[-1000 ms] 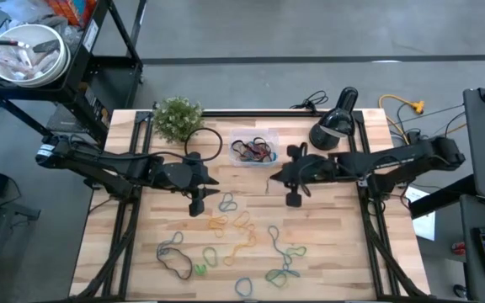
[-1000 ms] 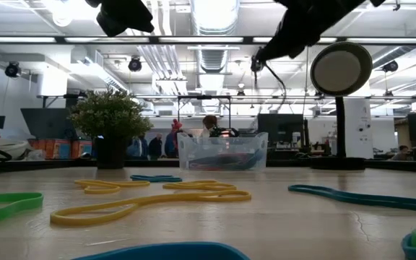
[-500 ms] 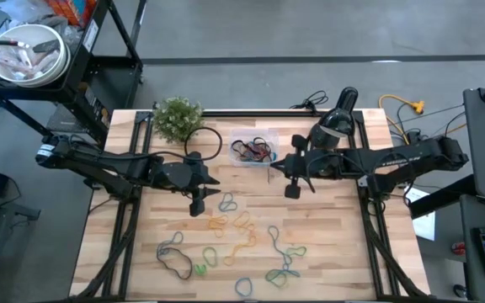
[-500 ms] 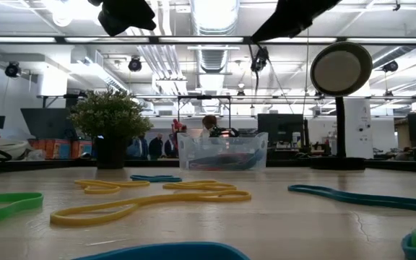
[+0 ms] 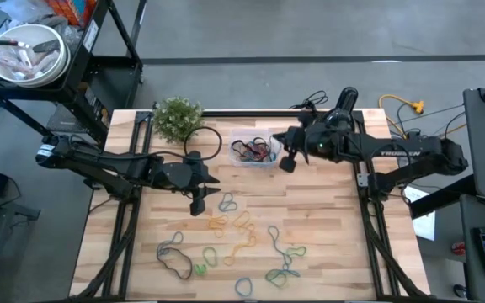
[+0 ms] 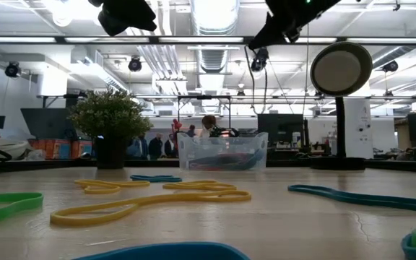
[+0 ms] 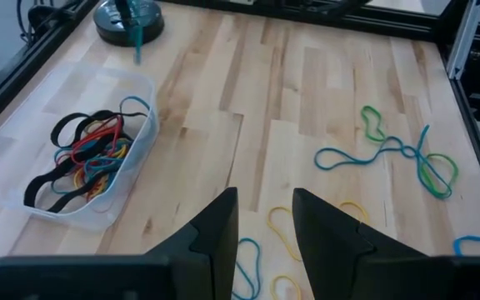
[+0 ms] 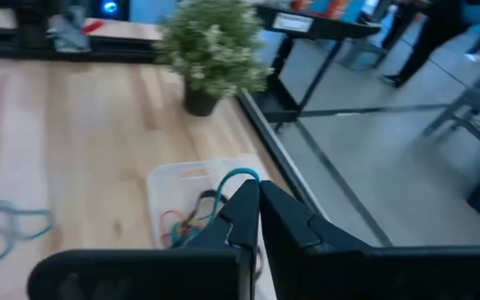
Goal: Pick and place rubber bands into bin
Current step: Put the blue rubberband into the transparent bin
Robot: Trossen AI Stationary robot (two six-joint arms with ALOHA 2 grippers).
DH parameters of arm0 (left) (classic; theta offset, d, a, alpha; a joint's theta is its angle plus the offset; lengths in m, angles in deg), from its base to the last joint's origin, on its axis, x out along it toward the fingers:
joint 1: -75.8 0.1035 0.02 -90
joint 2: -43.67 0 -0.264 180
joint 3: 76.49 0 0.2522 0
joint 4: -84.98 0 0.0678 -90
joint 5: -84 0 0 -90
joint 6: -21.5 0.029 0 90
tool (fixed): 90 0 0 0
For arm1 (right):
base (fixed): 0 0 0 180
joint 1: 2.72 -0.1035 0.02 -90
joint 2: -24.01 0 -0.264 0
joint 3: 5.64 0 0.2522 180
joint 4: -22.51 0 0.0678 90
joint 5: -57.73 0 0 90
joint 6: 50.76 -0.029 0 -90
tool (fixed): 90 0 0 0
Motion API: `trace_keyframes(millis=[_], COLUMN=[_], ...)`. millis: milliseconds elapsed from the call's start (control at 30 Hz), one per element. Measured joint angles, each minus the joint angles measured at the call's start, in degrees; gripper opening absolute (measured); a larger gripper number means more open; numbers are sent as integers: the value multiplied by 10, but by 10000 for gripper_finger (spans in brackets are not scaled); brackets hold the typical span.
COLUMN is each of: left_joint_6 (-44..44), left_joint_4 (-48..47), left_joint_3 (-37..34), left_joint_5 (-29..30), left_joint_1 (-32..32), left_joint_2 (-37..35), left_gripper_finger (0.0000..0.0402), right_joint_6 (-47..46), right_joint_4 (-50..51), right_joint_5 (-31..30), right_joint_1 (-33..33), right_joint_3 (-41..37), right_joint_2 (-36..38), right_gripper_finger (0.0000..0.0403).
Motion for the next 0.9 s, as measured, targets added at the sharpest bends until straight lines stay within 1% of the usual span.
trace_keyframes(millis=[167, 333, 467, 700, 900], left_joint_6=[1, 9, 10, 10, 10], left_joint_4=[0, 11, 20, 56, 63], left_joint_3=[0, 0, -1, -9, -9], left_joint_5=[2, 5, 6, 30, 32], left_joint_1=[0, 0, 0, 0, 0], left_joint_2=[0, 0, 0, 0, 0], left_gripper_finger=[100, 100, 100, 100, 100], right_joint_6=[0, -4, -26, -58, -74], right_joint_4=[-27, -58, -80, -93, -93], right_joint_5=[3, 3, 3, 4, 39], right_joint_1=[28, 44, 60, 85, 104], right_joint_3=[-1, -1, -1, -2, -2], right_joint_2=[-26, -80, -126, -190, -227], right_gripper_finger=[9, 9, 9, 8, 8])
